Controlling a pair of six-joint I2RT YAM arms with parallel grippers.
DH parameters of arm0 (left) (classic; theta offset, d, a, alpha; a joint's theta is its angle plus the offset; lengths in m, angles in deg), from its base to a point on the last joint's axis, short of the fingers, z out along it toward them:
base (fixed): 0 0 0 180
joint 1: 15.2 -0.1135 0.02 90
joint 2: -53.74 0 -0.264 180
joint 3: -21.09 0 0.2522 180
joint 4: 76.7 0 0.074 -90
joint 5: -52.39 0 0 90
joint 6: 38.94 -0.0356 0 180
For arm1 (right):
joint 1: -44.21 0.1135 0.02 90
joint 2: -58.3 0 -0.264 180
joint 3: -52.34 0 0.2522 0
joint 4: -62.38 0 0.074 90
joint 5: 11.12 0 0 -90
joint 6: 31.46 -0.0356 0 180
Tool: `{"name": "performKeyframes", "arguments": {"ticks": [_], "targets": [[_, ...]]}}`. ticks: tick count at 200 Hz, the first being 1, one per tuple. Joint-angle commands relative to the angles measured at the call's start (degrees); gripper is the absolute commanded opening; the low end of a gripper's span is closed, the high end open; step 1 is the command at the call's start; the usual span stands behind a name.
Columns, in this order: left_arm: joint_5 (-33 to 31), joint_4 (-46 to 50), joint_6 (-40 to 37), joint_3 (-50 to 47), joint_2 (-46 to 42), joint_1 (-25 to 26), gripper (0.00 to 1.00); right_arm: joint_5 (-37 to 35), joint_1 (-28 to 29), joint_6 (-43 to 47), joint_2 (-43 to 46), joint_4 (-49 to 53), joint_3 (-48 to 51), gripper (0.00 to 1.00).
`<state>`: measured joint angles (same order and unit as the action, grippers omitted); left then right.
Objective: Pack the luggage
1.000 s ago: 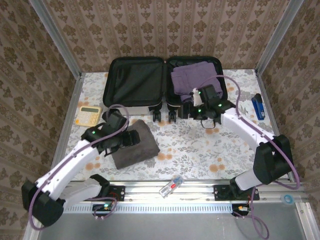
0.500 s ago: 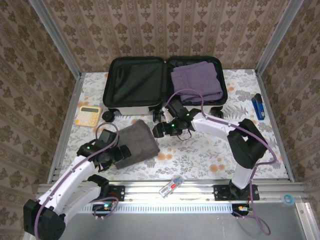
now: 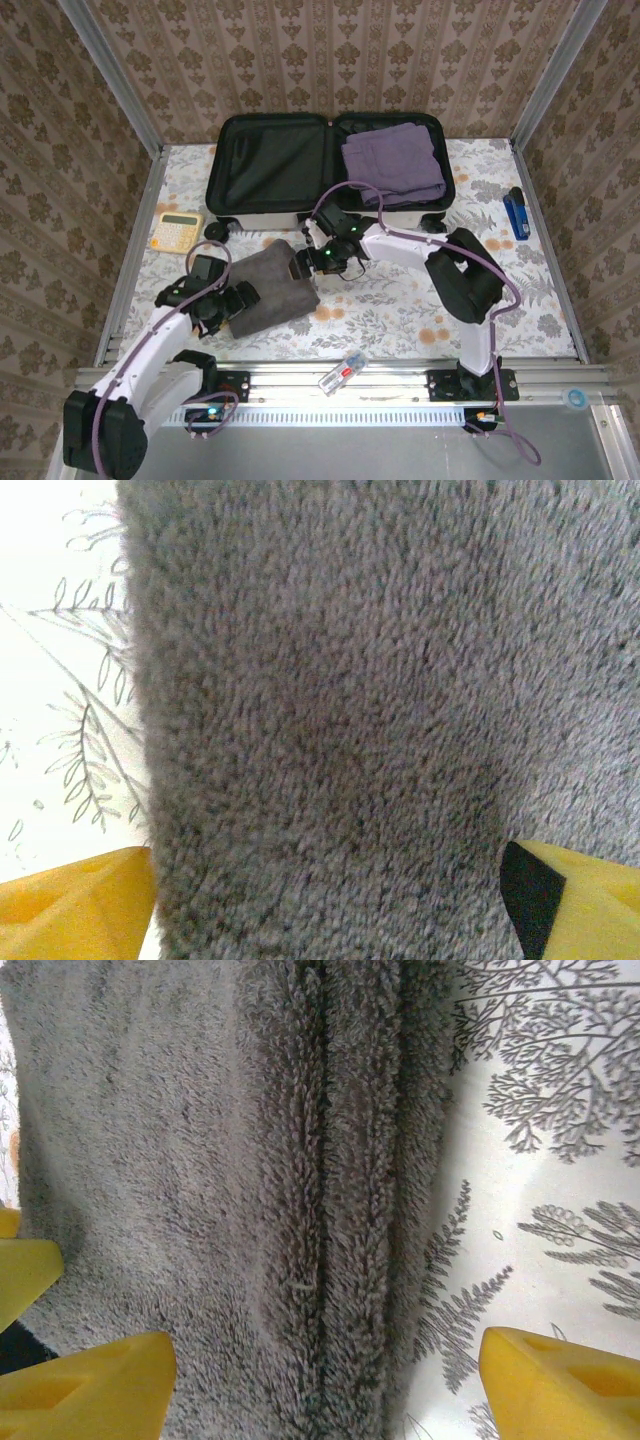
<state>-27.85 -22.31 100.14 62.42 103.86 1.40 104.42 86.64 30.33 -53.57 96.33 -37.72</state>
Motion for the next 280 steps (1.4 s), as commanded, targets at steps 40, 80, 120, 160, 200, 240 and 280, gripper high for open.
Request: {"name": "performKeyframes", "arguments": {"ticks": [40,80,120,160,200,240,280], "targets": [[1.3,-7.1,-4.4,-0.2,7.0,-2.3,0.90,3.7,1.8,-1.6,-5.1,-0.7,-3.9,0.77],[1.9,-10.7,-5.0,-0.7,11.2,-2.3,0.87,4.5,3.0,-2.4,-6.7,-1.0,-4.9,0.73],[3.0,-13.8,-4.3,-1.6,10.9,-1.6,0.79,6.2,3.3,-2.7,-7.2,-1.0,-5.3,0.58],[3.9,-18.0,-3.6,-2.0,9.3,-0.7,0.59,7.9,3.2,-2.3,-7.5,-0.2,-6.5,0.35],[4.5,-17.9,-3.5,-0.4,8.4,0.9,0.26,8.3,3.1,-2.1,-5.5,0.6,-6.9,0.11],[3.3,-13.0,-4.1,4.8,8.3,3.2,0.11,8.4,1.9,-1.7,-2.2,3.0,-7.7,0.02],[2.0,-8.5,-4.1,13.5,8.4,5.8,0.06,9.0,-0.7,-1.4,2.8,4.9,-7.1,0.00]]}}
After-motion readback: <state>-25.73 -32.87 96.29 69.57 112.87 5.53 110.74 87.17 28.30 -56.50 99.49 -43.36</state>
